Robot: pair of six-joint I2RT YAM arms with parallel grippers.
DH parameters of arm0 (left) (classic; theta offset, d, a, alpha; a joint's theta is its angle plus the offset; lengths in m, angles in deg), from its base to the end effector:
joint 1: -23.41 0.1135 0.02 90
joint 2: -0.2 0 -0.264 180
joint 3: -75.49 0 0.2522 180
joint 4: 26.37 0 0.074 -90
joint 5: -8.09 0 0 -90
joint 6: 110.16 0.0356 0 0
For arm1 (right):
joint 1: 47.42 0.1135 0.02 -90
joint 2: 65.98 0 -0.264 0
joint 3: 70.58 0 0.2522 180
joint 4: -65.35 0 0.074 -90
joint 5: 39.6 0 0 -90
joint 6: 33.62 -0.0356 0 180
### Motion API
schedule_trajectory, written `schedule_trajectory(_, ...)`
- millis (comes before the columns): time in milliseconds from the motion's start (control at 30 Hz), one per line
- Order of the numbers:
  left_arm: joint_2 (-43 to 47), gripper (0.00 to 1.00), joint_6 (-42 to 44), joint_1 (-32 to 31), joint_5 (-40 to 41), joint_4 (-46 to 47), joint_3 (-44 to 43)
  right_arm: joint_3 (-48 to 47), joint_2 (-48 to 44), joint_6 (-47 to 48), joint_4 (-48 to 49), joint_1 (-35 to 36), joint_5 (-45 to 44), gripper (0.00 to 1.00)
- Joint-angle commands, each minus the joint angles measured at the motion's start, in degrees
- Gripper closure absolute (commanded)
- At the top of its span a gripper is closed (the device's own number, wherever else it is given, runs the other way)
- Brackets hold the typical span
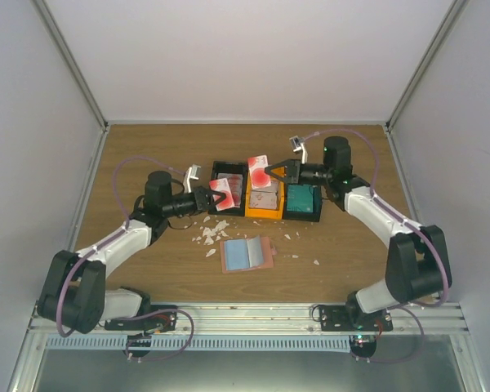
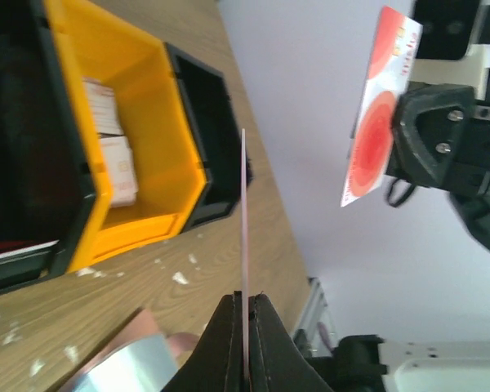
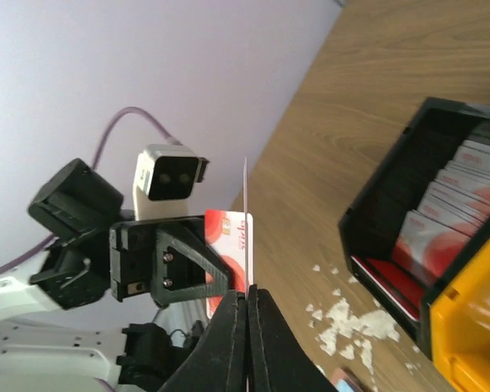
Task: Put the credit cards into the card holder
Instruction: Insert the credit card into the card holder.
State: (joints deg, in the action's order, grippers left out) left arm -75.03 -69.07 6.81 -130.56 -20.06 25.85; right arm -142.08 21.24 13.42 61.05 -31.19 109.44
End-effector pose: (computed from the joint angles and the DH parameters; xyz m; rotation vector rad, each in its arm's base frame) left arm 0.2532 -0.1034 0.2276 0.0601 2.1112 -1.5367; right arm 0.3147 0.1234 0.2773 -0.3022 2.0829 1.6398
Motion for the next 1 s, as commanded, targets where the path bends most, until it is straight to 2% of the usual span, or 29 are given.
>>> schedule_trajectory(0,5.07,1.0,8.42,-0.95,8.51,-12.42,2.87,4.16,-5.38,7.96,-11.28,1.22,-9.08,1.0)
schedule_trajectory(200,9.65,1.0,8.17,-5.58,14.05,-17.08,9.12,13.19,-10.85,6.4,-14.28,8.23,-19.51,0.99)
schedule_trajectory(433,11.35,1.0,5.58,-12.69,17.71,-17.57,14.22,22.02,-13.16,-2.81,-7.73,17.23,-26.38,0.99)
schedule_trajectory(700,10.62,1.0,6.05,-14.57,19.7,-18.57,16.81,26.08,-8.32,-7.61,-1.54,21.77,-28.62,0.99)
schedule_trajectory(967,9.93,1.0,6.48,-14.51,19.47,-18.79,18.43,28.81,-4.28,-9.22,2.79,22.59,-28.75,1.0)
